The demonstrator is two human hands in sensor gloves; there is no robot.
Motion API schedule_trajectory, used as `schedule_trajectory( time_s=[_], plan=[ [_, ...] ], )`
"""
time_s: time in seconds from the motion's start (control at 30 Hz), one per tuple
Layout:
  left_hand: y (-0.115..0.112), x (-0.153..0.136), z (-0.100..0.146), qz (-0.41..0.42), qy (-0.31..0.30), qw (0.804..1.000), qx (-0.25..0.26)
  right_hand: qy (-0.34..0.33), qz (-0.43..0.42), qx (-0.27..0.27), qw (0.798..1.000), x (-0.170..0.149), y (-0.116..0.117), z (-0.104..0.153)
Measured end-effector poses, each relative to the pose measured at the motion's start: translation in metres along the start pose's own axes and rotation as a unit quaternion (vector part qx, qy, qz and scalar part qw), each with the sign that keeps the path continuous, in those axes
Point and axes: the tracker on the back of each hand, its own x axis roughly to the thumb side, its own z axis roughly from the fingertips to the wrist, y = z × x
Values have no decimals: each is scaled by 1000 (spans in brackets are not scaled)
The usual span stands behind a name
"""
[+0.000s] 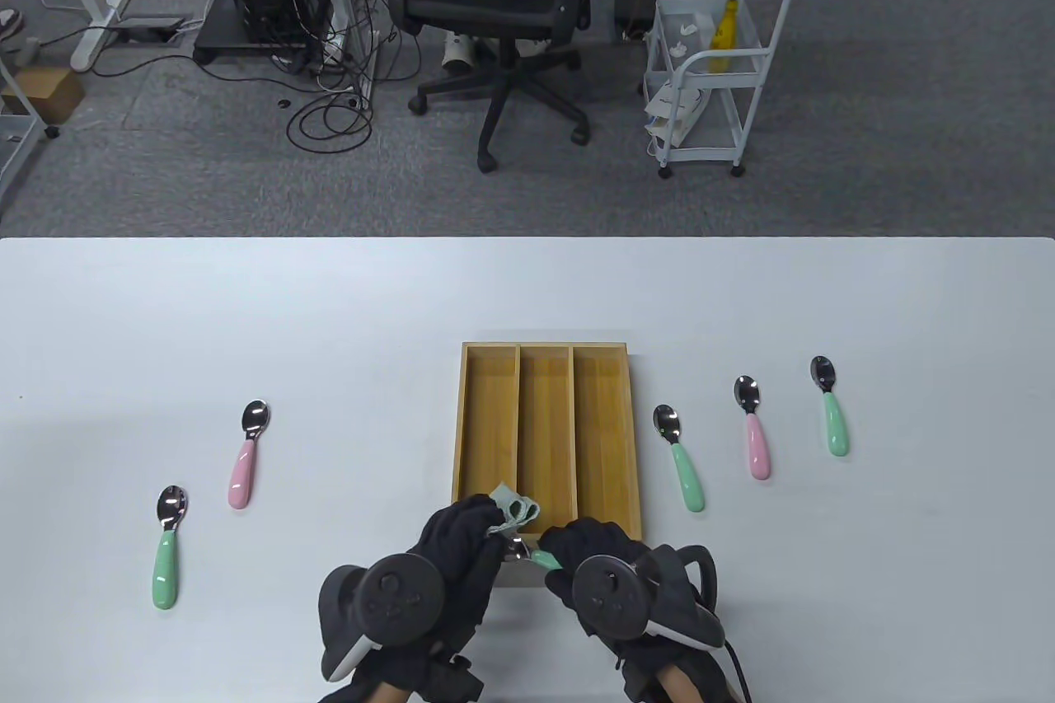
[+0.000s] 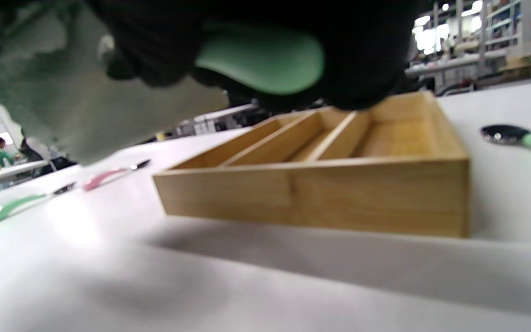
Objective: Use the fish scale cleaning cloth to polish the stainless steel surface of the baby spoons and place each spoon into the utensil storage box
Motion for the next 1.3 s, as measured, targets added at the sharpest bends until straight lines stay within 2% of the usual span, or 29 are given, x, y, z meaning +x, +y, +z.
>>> schedule_trajectory(
  time_s=[0.13,0.2,0.33,0.5,0.57,0.9,0.97,1.07,1.13,1.3],
  plan=[
    [2,-8,1,87,1,996,-1,-2,17,-23,1000,-3,-1,4],
    [4,-11,1,100,17,995,10,-5,18,-32,999,-4,-2,5],
    [3,-10,1,77,29,996,17,-9,31,-51,998,-4,-3,7],
    [-7,-3,-3,-46,13,999,-7,-18,35,-85,996,-3,-7,12],
    [-11,-2,-5,-71,10,997,-17,-21,58,-97,993,-2,-8,13],
    [-25,-6,-15,-52,20,993,-106,-35,74,-113,990,1,-8,16],
    [-23,-9,-14,-25,23,996,-85,-28,53,-119,991,-2,-10,16],
    [-17,-16,-13,50,37,996,-66,-18,-32,-119,992,-9,-10,15],
    [-12,-19,-11,86,41,994,-49,-21,-93,-96,991,-12,-6,14],
    [-3,-27,-4,168,59,984,1,-45,-162,-70,983,-4,2,14]
  ],
)
